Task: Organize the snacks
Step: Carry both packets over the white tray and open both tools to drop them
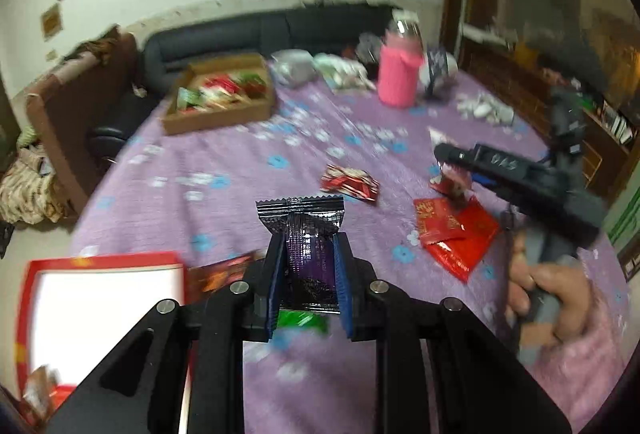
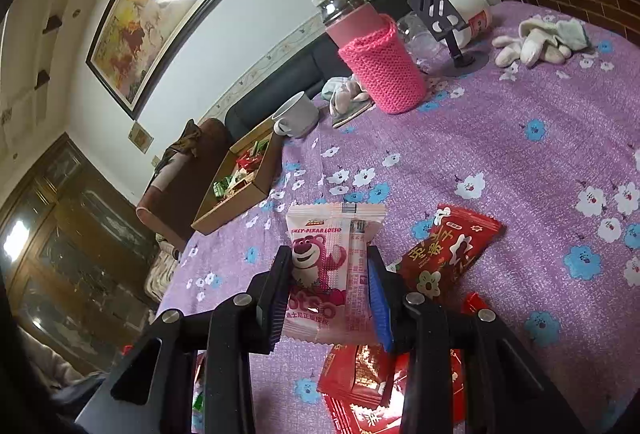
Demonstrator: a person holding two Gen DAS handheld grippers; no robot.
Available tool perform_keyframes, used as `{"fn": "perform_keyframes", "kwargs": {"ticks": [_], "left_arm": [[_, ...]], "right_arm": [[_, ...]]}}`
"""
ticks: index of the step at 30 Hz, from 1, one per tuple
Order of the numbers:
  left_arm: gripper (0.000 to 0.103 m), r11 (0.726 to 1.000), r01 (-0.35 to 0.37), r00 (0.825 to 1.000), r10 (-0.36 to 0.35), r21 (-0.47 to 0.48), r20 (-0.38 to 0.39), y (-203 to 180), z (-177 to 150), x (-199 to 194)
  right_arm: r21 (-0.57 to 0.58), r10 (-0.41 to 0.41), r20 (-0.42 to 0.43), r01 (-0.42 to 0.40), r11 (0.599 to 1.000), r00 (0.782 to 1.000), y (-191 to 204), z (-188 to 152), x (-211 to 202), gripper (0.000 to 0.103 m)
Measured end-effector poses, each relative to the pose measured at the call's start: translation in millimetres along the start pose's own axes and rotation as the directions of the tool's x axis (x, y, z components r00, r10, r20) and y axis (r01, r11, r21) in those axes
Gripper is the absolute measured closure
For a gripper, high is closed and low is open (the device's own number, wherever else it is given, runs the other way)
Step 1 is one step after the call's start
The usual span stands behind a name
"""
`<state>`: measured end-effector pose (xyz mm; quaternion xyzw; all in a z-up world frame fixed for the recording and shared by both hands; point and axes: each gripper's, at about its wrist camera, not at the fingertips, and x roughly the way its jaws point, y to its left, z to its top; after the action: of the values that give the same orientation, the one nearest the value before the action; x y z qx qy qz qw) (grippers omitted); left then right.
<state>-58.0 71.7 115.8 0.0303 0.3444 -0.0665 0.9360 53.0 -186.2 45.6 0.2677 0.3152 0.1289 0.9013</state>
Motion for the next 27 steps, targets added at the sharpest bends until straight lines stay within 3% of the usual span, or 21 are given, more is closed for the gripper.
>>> {"fn": "perform_keyframes", "kwargs": {"ticks": [5,10,13,17,20,23,27], "left_arm": [[0.082,0.993,-0.1,0.991,0.104,-0.055,0.081,62.9,-17.3,-71.1],[0.082,0.97,-0.215,0.97,0.225,-0.115,0.086,120.1,-39.7,-101.5],[0.082,0.96,-0.224,0.971,0.234,-0.165,0.041,144.1,-57.9,-96.1],[0.082,0.954,-0.214,0.976,0.217,-0.211,-0.01,158.7,-77.8,-78.7],[0.082,0.947,-0.215,0.977,0.211,-0.237,-0.045,163.5,-88.5,-69.8],[0.082,0.942,-0.207,0.978,0.193,-0.263,-0.079,165.6,-96.0,-61.3],[0.081,0.937,-0.223,0.974,0.207,-0.268,-0.087,163.9,-99.0,-60.7]], "right_arm": [[-0.105,0.01,0.013,-0.009,0.994,1.0,30.2,-12.2,-5.4,0.067],[-0.185,0.126,-0.045,-0.132,0.974,0.991,98.5,-33.7,-17.3,0.067],[-0.244,0.24,-0.147,-0.27,0.932,0.96,162.7,-64.7,-16.5,0.067],[-0.29,0.285,-0.295,-0.369,0.883,0.912,228.4,-120.3,-5.0,0.067],[-0.323,0.263,-0.348,-0.379,0.867,0.9,253.7,-157.5,1.7,0.067],[-0.303,0.236,-0.402,-0.372,0.878,0.885,260.9,-185.4,11.0,0.067],[-0.316,0.214,-0.425,-0.365,0.876,0.88,260.1,-195.1,14.6,0.064]]}}
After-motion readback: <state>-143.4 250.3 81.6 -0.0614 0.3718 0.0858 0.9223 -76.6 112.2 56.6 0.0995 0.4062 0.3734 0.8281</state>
